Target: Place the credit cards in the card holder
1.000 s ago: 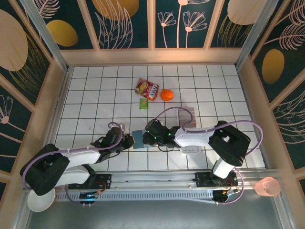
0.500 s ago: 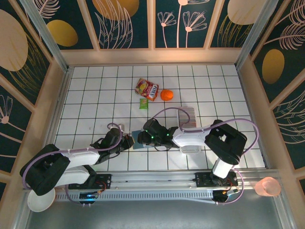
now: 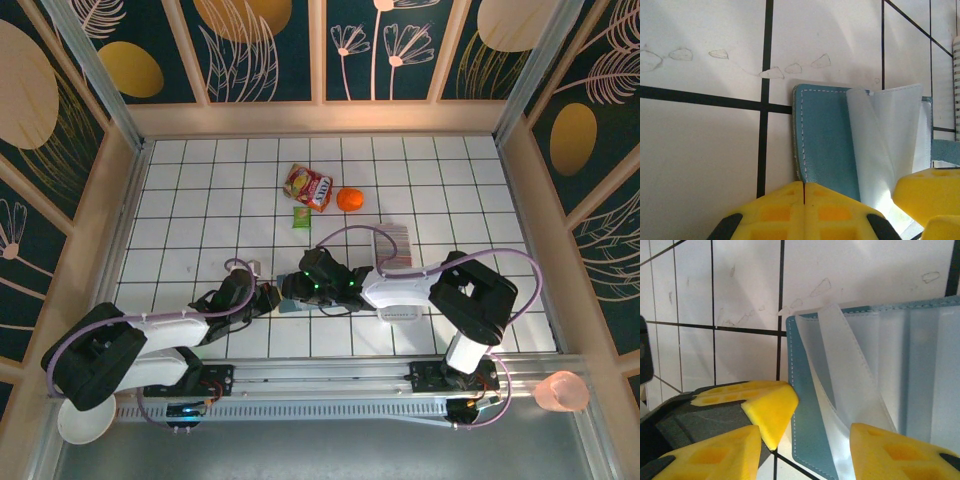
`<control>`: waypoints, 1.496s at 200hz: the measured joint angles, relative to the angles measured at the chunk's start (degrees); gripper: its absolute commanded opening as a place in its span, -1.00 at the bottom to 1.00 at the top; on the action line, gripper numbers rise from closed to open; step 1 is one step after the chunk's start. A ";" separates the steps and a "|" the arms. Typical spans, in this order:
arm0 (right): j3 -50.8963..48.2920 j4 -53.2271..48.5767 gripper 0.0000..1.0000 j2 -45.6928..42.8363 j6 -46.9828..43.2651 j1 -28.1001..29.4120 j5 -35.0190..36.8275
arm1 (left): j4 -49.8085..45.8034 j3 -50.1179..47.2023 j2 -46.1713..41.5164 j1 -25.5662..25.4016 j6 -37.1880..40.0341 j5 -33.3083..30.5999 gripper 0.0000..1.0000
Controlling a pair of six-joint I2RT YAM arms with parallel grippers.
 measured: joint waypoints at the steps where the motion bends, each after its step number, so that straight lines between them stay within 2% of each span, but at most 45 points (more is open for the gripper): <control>1: 0.00 0.02 -0.01 0.00 0.02 0.00 -0.02 | -0.02 0.00 0.00 0.00 -0.02 0.00 -0.90; 159: -1.73 5.64 0.01 0.00 3.65 -0.07 -2.38 | -0.17 -1.62 -3.37 0.00 -1.11 -0.07 -0.88; 207: -1.70 5.60 0.11 -0.02 4.44 -0.07 -2.34 | -1.25 -2.21 -6.78 0.00 -1.29 -0.48 -0.79; 222: -1.70 5.60 0.25 -0.02 4.55 -0.07 -2.34 | -1.64 -2.36 -8.28 0.00 -1.33 -0.74 -0.76; 261: -1.70 5.62 0.33 0.00 4.66 -0.07 -2.29 | -2.99 -2.84 -12.37 0.00 -1.77 -1.79 -0.64; 299: -1.70 5.64 0.32 0.00 4.70 -0.13 -2.45 | -3.63 -3.80 -14.75 0.00 -2.36 -2.91 -0.65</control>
